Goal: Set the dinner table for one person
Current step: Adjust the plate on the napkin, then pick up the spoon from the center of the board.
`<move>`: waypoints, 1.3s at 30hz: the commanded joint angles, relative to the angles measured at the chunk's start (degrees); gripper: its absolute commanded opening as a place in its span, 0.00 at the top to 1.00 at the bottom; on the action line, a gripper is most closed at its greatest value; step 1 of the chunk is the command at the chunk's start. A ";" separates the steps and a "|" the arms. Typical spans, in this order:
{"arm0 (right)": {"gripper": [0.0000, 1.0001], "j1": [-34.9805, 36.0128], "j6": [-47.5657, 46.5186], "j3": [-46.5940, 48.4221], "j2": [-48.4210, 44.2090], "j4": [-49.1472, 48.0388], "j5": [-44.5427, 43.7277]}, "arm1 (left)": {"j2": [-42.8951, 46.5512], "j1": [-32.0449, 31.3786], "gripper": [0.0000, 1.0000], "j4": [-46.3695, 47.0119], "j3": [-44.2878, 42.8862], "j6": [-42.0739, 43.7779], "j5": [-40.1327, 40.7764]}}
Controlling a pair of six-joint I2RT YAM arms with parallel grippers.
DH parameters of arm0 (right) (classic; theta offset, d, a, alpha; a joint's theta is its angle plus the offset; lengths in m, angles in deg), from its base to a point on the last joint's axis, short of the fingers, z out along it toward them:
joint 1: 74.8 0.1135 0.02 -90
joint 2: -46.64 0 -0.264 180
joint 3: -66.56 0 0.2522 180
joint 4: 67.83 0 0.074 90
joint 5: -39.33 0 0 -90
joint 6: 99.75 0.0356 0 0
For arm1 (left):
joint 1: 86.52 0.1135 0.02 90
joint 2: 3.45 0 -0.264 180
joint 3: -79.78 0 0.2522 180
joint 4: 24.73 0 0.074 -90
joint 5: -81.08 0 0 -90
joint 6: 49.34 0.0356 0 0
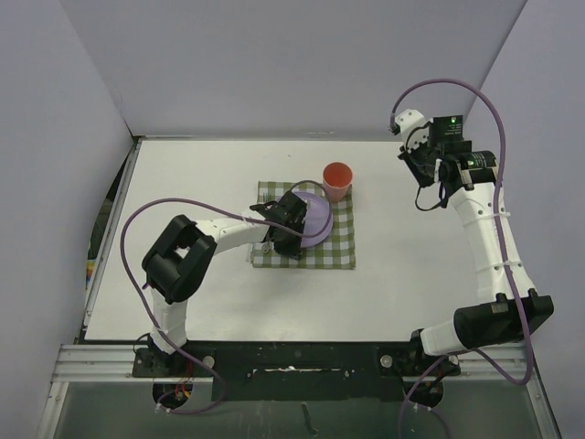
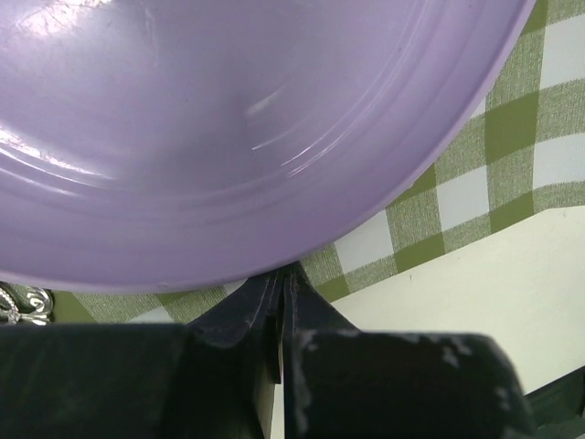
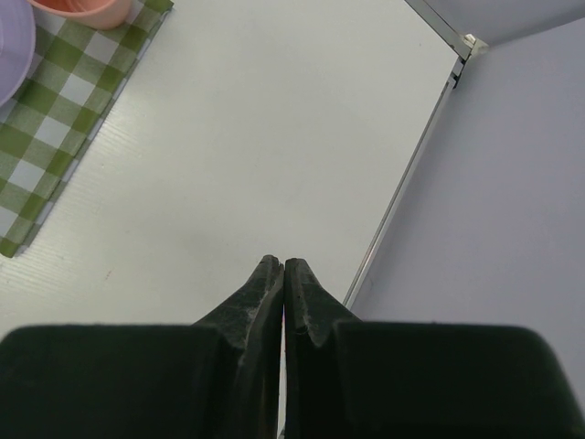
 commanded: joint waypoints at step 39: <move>0.75 7.57 0.56 -4.13 -1.36 -0.02 4.75 | 41.16 15.35 0.02 -26.79 10.02 0.42 21.08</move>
